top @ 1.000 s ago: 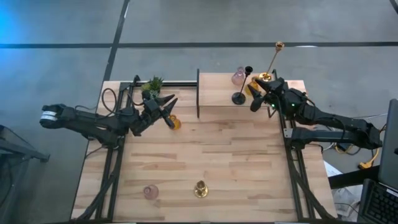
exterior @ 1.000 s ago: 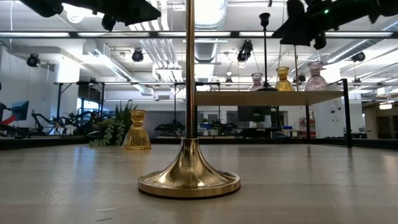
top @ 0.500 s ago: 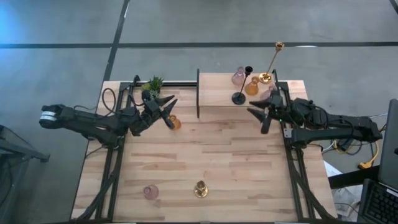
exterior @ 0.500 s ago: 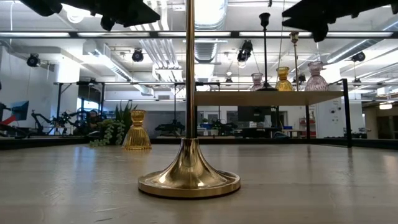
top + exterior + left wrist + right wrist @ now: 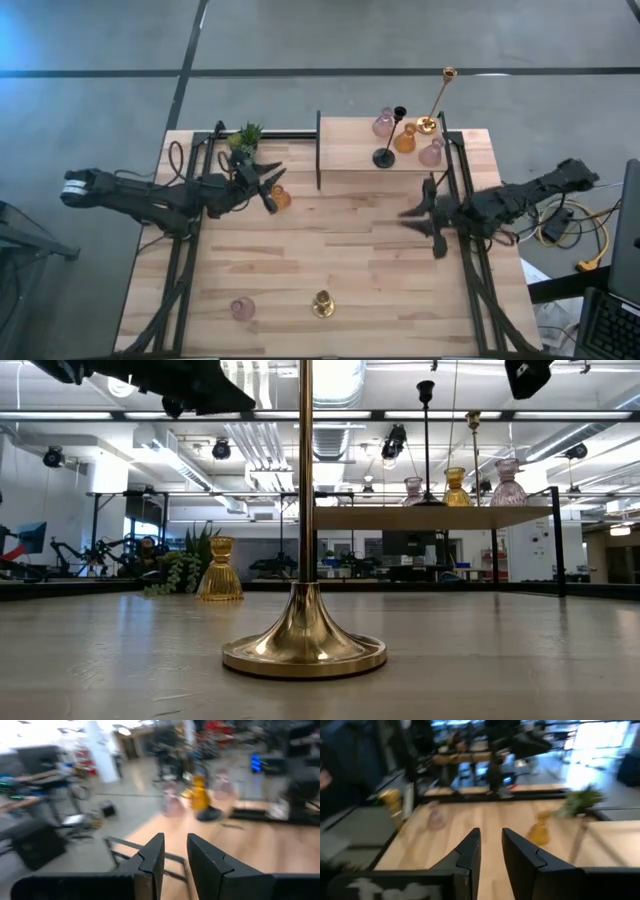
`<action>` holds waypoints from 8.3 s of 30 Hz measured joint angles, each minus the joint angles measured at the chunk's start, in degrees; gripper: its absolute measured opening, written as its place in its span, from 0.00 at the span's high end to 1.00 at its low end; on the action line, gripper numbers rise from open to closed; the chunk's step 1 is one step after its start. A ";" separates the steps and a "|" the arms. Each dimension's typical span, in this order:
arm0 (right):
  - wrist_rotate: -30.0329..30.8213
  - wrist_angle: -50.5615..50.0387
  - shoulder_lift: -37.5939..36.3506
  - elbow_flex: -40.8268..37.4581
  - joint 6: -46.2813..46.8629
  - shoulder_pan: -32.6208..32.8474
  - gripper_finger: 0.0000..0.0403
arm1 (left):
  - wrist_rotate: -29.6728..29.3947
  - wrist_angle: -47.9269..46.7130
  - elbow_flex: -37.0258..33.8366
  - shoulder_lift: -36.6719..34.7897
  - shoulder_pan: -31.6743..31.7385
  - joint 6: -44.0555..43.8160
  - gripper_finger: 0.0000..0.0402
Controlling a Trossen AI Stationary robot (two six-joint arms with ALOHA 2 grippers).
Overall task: Pick & Place candle stick holders
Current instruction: Put the gold candle holder on the shelf
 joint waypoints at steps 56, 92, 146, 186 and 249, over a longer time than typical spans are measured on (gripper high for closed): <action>-9.13 34.41 66.55 26.59 4.30 7.36 0.75 | 10.58 -7.22 -4.66 -0.99 -0.24 -9.86 0.78; -2.89 18.92 54.02 34.21 -6.18 -3.59 0.97 | 55.99 14.34 1.74 16.96 -2.08 -15.16 0.78; -3.06 17.61 53.70 34.62 -6.23 -3.94 0.97 | 56.07 4.99 8.92 19.60 -2.95 -7.35 0.78; -3.25 19.93 53.61 34.84 -9.23 -3.89 0.97 | 56.39 8.28 9.38 18.42 -2.86 -6.67 0.78; 7.00 -11.20 30.95 27.59 10.88 -4.15 0.61 | 41.53 8.87 16.12 20.60 4.60 -3.40 0.96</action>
